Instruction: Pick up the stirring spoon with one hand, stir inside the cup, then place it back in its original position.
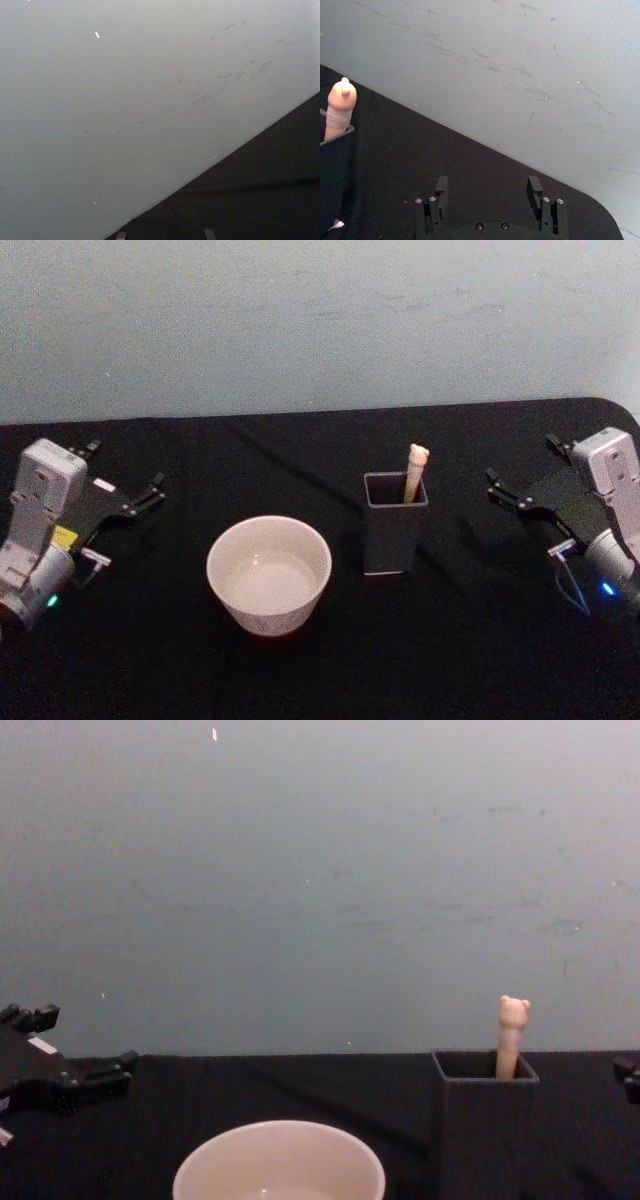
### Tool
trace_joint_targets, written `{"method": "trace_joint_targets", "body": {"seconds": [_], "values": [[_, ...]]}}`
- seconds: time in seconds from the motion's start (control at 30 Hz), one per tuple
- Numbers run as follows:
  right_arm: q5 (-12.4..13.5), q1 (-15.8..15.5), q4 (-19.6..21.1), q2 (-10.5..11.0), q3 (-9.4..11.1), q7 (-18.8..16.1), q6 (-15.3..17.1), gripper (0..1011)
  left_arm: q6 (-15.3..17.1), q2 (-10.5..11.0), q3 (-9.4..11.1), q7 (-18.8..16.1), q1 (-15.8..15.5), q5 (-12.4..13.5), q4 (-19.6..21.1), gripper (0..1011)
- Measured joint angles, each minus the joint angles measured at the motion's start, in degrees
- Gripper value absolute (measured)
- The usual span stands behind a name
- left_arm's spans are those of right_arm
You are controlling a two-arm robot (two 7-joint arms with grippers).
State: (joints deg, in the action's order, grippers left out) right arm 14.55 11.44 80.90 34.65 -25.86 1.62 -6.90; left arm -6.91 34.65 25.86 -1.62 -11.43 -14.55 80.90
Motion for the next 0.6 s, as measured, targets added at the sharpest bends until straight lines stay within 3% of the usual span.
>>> {"method": "trace_joint_targets", "body": {"seconds": [0.6], "values": [[0.0, 0.0, 0.0, 0.0, 0.0, 0.0, 0.0, 1002, 0.0, 0.0, 0.0, 0.0, 0.0, 0.0, 0.0, 1002]]}}
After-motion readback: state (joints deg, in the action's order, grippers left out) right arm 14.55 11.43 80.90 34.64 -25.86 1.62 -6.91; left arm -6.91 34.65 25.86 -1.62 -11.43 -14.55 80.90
